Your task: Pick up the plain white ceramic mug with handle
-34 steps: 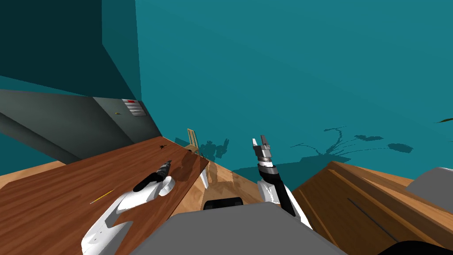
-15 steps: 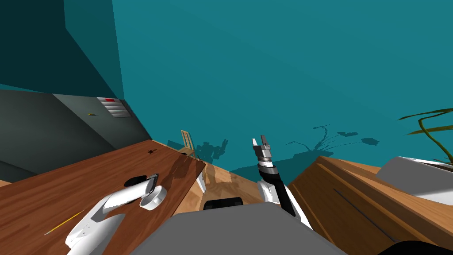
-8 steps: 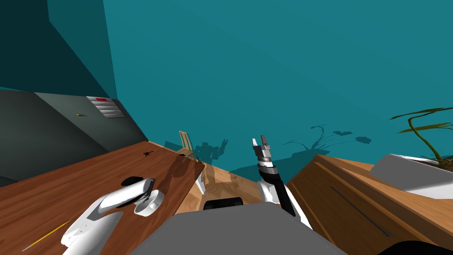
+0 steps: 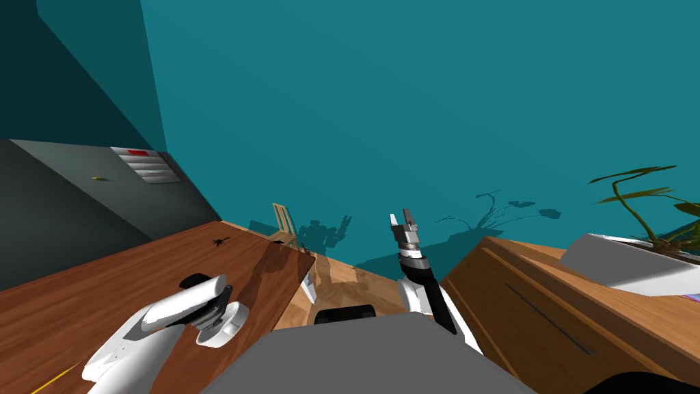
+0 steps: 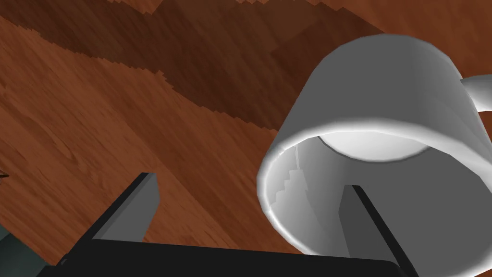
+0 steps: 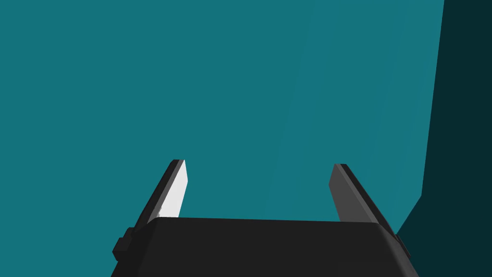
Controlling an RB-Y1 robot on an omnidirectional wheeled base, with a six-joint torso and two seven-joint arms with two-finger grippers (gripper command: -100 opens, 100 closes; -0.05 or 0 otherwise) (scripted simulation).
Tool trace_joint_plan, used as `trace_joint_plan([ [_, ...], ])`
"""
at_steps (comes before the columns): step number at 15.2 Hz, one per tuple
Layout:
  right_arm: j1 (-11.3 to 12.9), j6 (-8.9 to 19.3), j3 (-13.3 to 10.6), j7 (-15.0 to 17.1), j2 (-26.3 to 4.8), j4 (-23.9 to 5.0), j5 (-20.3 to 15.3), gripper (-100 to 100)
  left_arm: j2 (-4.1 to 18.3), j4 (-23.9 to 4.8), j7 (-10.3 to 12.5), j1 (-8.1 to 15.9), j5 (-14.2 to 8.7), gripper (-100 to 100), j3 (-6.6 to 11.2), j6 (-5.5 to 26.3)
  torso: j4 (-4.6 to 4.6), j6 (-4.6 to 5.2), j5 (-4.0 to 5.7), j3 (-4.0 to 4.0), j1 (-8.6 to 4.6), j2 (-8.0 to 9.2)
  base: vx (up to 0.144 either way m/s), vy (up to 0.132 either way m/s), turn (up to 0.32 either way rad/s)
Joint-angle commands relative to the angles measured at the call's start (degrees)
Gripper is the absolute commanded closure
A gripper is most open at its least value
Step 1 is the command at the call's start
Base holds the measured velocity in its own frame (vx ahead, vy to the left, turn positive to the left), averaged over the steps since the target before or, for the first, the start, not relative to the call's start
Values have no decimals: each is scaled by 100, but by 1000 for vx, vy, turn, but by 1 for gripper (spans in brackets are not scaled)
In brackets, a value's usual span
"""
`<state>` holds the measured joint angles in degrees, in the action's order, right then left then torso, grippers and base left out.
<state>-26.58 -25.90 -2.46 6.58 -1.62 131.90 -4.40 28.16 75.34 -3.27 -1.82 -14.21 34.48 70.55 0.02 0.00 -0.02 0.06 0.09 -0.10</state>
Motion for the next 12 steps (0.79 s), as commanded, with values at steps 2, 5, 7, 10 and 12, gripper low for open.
trace_joint_plan([
  [2, 0, 0, 0, 0, 0, 0, 0, 0, 80, -234, -8, 112, -66, -100, 137, 404, 0, 1, 0, 1, 3, -1, 25, 33, -66],
  [5, 0, 0, 0, 0, 0, 0, 0, 0, 127, -374, -8, 182, -107, -100, 230, 690, 0, 0, 0, 0, 1, 0, 21, 25, -37],
  [7, 0, 0, 0, 0, 0, 0, 0, 0, 171, -503, -8, 247, -144, -100, 316, 928, 0, 1, -1, 0, 3, 1, 18, 36, -67],
  [10, 0, 0, 0, 0, 0, 0, 0, 0, 245, -726, -8, 359, -209, -100, 466, 1326, 0, -1, -2, 0, 5, 0, 24, 35, -50],
  [12, 0, 0, 0, 0, 0, 0, 0, 0, 276, -818, -8, 405, -236, -100, 529, 1495, 0, 0, -1, 1, 4, -1, 22, 32, -45],
])
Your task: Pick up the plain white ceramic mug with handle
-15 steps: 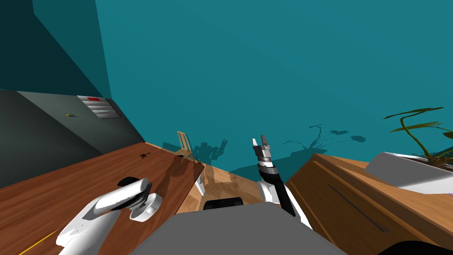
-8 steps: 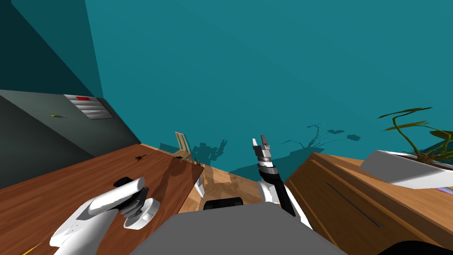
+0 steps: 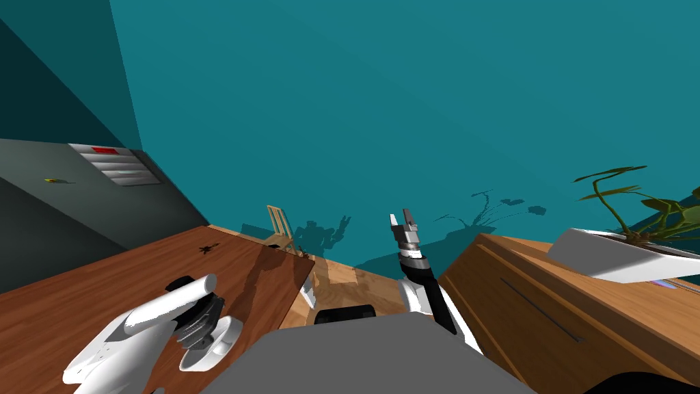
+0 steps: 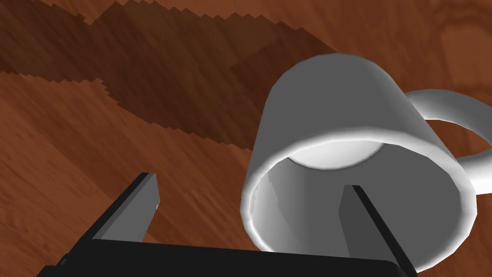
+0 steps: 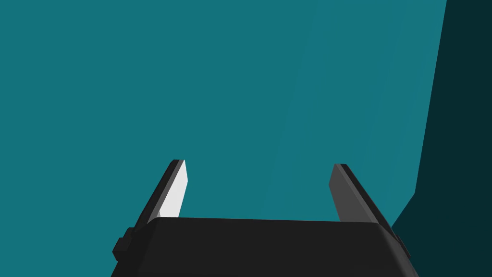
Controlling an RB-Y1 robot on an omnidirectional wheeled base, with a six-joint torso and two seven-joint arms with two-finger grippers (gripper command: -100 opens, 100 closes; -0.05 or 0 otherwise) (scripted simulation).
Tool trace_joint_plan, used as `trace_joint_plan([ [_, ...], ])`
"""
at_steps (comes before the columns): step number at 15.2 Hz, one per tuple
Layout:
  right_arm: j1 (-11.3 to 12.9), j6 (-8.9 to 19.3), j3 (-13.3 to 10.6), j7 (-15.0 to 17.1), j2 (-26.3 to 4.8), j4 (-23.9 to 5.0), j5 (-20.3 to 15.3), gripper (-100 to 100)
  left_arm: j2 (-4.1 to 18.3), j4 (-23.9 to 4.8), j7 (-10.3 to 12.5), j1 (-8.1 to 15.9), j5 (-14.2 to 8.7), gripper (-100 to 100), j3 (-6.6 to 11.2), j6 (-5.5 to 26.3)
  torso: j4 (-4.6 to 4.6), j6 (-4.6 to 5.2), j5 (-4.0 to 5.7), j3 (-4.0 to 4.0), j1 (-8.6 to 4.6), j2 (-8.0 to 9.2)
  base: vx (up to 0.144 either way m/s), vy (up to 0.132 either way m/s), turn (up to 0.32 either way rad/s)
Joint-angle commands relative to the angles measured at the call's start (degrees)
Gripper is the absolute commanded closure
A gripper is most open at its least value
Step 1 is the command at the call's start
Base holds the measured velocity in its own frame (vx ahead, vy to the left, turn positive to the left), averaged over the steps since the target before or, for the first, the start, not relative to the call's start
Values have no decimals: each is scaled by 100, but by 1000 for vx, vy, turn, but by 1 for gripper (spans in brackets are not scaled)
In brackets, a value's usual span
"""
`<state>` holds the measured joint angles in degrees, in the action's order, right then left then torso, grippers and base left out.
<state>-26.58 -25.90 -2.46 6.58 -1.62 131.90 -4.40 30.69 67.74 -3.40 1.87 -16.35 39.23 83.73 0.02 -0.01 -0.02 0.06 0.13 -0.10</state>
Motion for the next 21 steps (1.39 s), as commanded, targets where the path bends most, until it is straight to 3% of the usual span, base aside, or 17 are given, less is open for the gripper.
trace_joint_plan([
  [1, 0, 0, 0, 0, 0, 0, 0, 0, 23, -58, 5, 36, -22, -100, 54, 191, 0, 0, 0, 0, 0, 0, 17, 29, -32],
  [5, 0, 0, 0, 0, 0, 0, 0, 0, 96, -279, 4, 148, -86, -100, 206, 600, 0, 0, 0, 0, 0, 0, 22, 34, -44],
  [6, 0, 0, 0, 0, 0, 0, 0, 0, 78, -209, 1, 111, -76, -100, 176, 501, 0, 0, 0, 0, 1, 0, 12, 22, -15],
  [10, 0, 0, 0, 0, 0, 0, 0, 0, -52, -477, 35, 124, -39, -100, 50, 144, -1, -1, 0, -4, -5, 8, 0, 21, 16],
  [12, 0, 0, 0, 0, 0, 0, 0, 0, -41, -467, 37, 137, -37, -100, 55, 185, -2, -1, 0, -5, -5, 9, -1, 18, 6],
  [13, 0, 0, 0, 0, 0, 0, 0, 0, -46, -480, 39, 137, -35, 100, 49, 157, -2, -1, 1, -6, -8, 10, 0, 0, 0],
  [17, 0, 0, 0, 0, 0, 0, 0, 0, -48, -480, 23, 141, -44, 100, 46, 171, 2, -3, 0, 0, -13, 3, 0, 0, 0],
  [18, 0, 0, 0, 0, 0, 0, 0, 0, 22, -332, 17, 120, -61, 100, 124, 364, 3, -3, -2, 2, -12, 0, -1, -16, -19],
  [21, 0, 0, -1, 0, 1, 0, 0, 0, 67, -245, 6, 118, -74, 100, 168, 495, 2, -1, 1, 2, -20, -2, 1, -25, -10],
])
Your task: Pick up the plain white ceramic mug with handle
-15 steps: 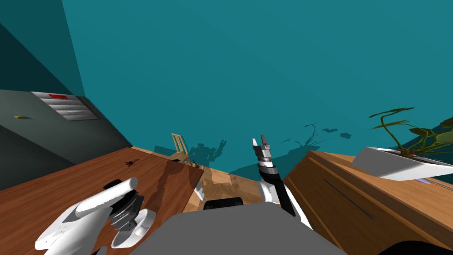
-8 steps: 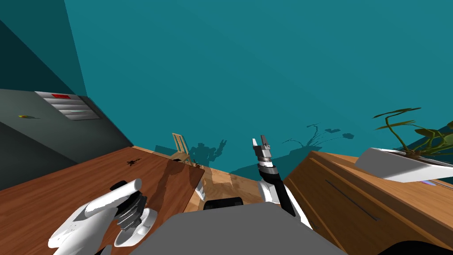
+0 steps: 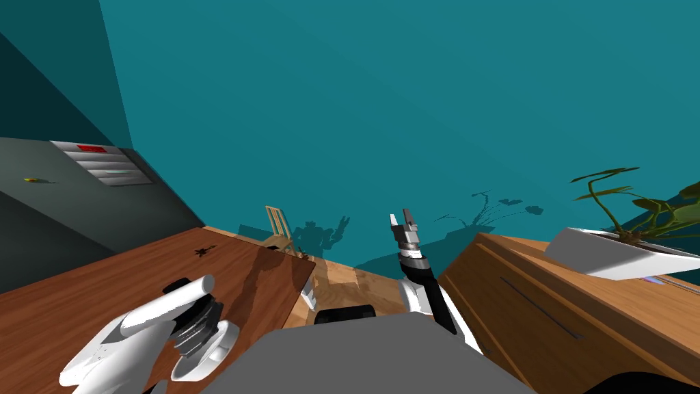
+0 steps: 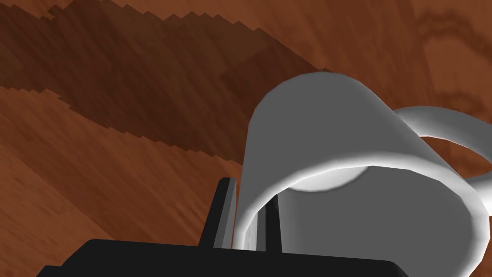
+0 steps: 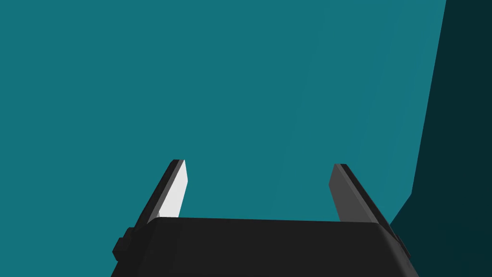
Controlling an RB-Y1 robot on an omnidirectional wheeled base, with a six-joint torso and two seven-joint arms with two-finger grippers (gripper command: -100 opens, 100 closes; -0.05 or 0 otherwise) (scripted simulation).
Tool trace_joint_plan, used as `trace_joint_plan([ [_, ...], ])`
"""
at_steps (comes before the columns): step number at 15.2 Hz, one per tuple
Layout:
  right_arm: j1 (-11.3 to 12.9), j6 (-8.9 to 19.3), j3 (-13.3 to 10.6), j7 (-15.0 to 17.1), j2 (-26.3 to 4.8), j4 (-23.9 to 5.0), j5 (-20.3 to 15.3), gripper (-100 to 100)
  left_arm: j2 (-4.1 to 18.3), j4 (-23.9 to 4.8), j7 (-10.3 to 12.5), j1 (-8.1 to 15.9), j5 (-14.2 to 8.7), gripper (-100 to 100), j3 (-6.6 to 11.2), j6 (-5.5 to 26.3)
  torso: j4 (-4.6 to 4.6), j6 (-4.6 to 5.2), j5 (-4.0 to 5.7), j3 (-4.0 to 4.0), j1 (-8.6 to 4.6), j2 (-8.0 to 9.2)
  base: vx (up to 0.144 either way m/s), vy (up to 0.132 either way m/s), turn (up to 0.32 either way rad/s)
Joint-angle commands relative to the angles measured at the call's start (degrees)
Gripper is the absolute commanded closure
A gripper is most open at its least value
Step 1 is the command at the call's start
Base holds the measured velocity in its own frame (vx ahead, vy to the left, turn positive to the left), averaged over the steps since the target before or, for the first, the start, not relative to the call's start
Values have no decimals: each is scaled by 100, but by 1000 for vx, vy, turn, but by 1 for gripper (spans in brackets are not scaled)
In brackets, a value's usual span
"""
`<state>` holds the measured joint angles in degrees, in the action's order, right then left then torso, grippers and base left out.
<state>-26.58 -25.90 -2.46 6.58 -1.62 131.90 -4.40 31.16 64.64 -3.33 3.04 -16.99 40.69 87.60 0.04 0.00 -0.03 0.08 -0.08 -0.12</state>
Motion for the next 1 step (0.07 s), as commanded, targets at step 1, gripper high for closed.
trace_joint_plan([
  [1, 0, 0, 0, 0, 0, 0, 0, 0, 0, 0, 0, 0, 0, 100, 0, 0, 0, 0, 0, 0, 0, 0, 1, -12, 1],
])
